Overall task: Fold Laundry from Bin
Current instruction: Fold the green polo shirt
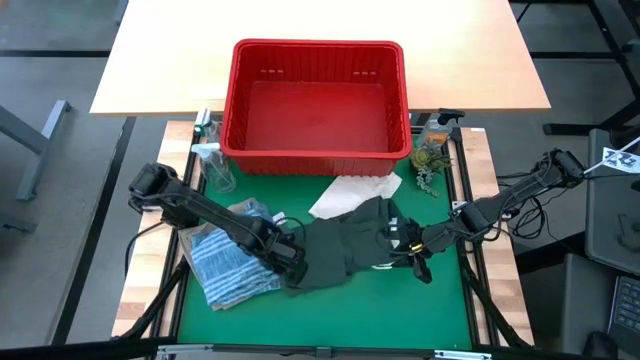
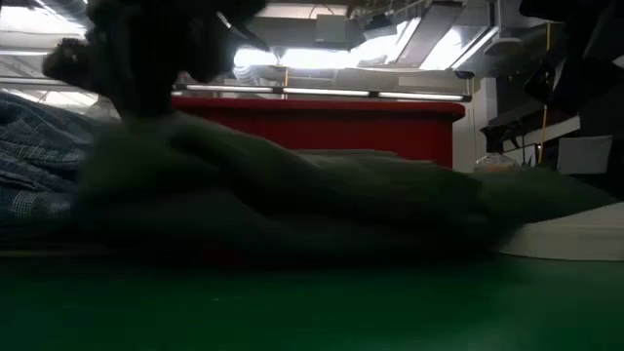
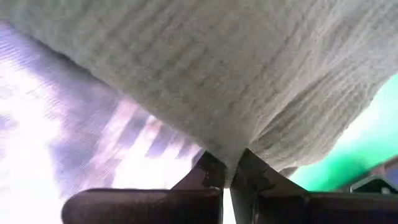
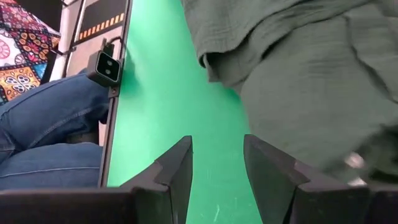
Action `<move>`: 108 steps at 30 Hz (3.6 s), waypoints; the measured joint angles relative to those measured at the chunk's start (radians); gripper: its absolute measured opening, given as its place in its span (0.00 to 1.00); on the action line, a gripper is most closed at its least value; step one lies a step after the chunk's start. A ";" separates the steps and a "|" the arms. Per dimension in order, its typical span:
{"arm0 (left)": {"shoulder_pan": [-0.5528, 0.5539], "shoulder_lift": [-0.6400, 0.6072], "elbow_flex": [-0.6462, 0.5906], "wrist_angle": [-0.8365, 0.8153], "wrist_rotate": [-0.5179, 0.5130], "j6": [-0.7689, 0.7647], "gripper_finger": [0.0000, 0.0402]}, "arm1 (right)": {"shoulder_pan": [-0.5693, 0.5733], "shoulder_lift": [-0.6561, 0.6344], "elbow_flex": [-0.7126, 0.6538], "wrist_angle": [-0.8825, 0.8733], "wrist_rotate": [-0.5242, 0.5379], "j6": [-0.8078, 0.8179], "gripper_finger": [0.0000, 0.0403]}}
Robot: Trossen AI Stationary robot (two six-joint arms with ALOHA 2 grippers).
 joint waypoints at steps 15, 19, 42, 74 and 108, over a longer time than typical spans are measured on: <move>0.017 -0.096 0.000 -0.210 0.044 0.034 0.00 | 0.002 0.060 0.000 -0.154 0.118 0.036 0.35; 0.018 -0.102 0.000 -0.250 0.058 0.034 0.00 | 0.002 0.126 0.000 -0.142 0.133 0.036 0.35; 0.026 -0.102 0.000 -0.203 0.113 0.031 0.02 | 0.002 0.405 0.002 -0.185 -0.006 0.036 0.35; 0.121 -0.101 0.103 -0.157 0.228 0.025 0.02 | 0.000 0.317 0.000 0.508 0.240 -0.223 0.35; 0.125 -0.100 0.103 0.211 0.181 0.025 0.02 | -0.118 0.951 0.387 0.482 0.248 -0.314 0.35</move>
